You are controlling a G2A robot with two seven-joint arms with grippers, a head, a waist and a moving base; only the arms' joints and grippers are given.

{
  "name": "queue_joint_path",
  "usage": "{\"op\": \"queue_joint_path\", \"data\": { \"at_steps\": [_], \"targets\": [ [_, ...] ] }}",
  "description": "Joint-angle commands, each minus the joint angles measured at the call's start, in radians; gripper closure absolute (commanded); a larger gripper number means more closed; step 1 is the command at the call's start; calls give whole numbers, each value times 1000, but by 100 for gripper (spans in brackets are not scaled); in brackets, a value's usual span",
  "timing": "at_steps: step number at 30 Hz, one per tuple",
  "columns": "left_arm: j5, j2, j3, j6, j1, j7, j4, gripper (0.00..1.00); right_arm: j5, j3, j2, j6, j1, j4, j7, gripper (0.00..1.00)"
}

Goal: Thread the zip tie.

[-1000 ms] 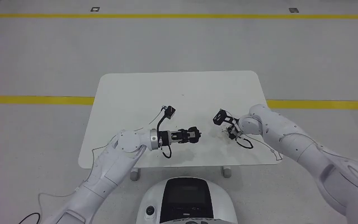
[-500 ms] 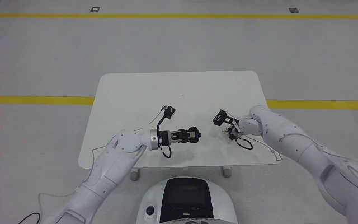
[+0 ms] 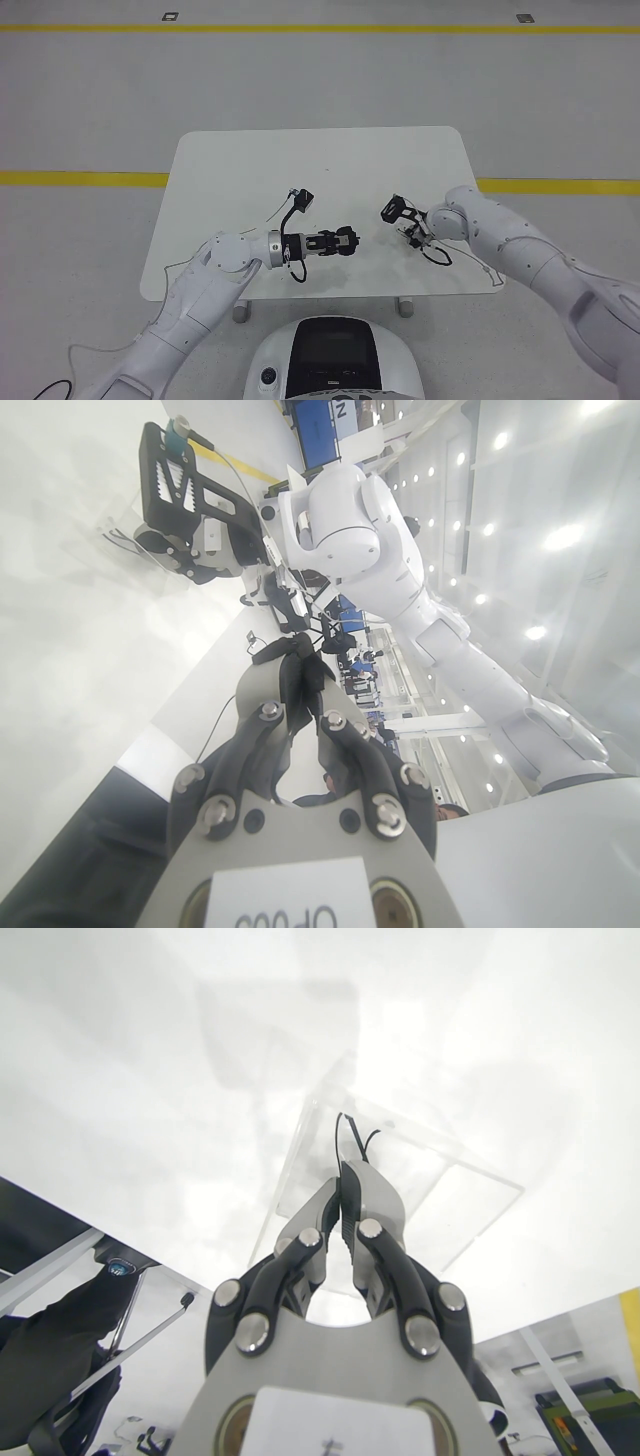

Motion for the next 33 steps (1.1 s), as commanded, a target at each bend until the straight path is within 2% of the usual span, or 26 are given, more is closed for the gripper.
{"op": "queue_joint_path", "data": {
  "at_steps": [1, 8, 15, 20, 26, 33],
  "targets": [
    [0, 0, 0, 0, 0, 0, 0, 100, 4, 4, 6, 0, 4, -11, 2, 100],
    [0, 0, 0, 0, 0, 0, 0, 100, 37, 22, 49, 0, 13, -86, 26, 100],
    [0, 0, 0, 0, 0, 0, 0, 100, 91, 52, 115, 0, 15, -177, 12, 100],
    [0, 0, 0, 0, 0, 0, 0, 100, 151, 112, 178, 0, 1, -231, -72, 100],
    [0, 0, 0, 0, 0, 0, 0, 100, 248, 203, 252, 0, -73, -311, -225, 100],
    [0, 0, 0, 0, 0, 0, 0, 100, 247, 204, 255, 0, -77, -316, -222, 100]
  ]
}}
